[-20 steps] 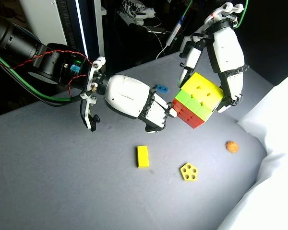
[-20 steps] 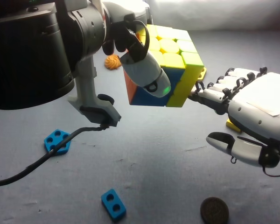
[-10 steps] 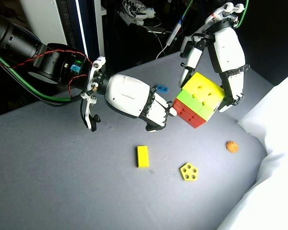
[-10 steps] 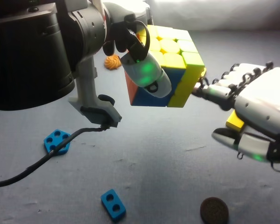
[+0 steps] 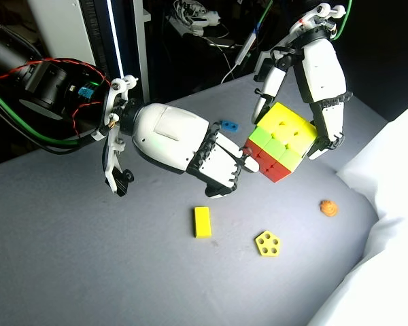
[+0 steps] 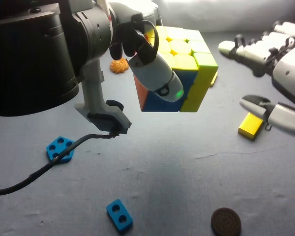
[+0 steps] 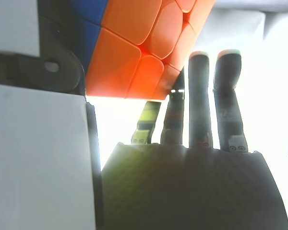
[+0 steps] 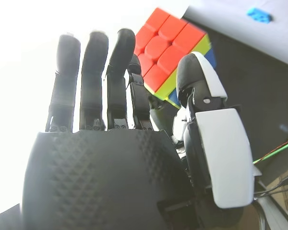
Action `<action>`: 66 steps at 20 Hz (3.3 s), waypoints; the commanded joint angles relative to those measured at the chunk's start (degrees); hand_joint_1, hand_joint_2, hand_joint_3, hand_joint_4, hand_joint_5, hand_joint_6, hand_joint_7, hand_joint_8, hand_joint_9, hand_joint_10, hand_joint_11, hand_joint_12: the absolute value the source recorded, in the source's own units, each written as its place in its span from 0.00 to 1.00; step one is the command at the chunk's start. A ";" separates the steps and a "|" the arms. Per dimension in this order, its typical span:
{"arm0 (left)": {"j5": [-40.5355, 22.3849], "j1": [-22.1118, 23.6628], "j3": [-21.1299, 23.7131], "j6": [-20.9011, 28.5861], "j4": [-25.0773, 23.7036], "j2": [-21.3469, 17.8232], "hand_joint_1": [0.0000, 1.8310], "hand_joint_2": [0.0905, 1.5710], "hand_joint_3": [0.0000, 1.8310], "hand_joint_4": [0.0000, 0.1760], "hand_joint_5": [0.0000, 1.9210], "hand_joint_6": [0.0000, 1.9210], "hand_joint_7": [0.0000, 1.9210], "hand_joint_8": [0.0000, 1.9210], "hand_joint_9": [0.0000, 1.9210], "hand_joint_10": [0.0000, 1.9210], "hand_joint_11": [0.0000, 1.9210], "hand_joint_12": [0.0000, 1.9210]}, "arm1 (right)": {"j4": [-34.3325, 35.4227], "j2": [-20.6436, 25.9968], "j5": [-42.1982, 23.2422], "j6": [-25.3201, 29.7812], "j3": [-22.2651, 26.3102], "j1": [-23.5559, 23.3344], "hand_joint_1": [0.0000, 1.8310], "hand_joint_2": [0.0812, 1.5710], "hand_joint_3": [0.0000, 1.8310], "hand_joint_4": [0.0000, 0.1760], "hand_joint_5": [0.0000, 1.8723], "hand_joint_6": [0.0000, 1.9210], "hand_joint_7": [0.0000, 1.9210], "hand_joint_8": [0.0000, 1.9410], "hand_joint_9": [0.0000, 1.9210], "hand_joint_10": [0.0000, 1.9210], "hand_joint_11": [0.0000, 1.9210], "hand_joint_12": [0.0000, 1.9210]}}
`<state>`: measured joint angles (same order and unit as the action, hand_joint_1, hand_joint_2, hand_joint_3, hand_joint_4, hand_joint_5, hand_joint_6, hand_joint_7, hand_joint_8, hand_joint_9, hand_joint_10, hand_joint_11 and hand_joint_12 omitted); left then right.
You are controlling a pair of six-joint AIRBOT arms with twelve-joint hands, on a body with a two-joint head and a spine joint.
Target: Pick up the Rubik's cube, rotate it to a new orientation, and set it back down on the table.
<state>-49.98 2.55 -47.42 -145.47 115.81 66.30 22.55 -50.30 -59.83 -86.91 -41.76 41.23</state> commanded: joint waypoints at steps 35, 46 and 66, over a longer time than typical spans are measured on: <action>3.72 -17.42 0.44 36.97 -26.08 1.74 0.60 0.75 0.00 0.00 0.04 0.92 0.06 0.98 0.11 1.00 0.16 1.00 | 0.33 1.28 -5.14 2.19 -0.03 -5.21 0.18 0.86 0.00 0.00 0.12 0.00 0.20 0.12 0.11 0.49 0.00 0.90; 4.42 -24.61 -2.17 53.03 -41.68 3.02 0.59 0.76 0.00 0.00 0.01 0.95 0.05 0.99 0.10 1.00 0.15 1.00 | 0.30 1.18 -5.21 1.86 -0.11 -5.41 0.15 0.87 0.00 0.00 0.07 0.00 0.16 0.00 0.17 0.05 0.00 0.57; 3.73 -31.87 -2.58 62.03 -49.45 2.85 0.27 0.60 0.00 0.13 0.00 0.00 0.01 0.00 0.05 0.00 0.00 0.32 | 0.14 0.97 -5.43 1.47 -0.11 -5.38 0.16 0.87 0.00 0.00 0.09 0.01 0.19 0.00 0.21 0.05 0.00 0.66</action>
<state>-43.88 -29.56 -50.09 -83.88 69.23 69.47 24.82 -49.54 -58.43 -85.41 -41.76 36.62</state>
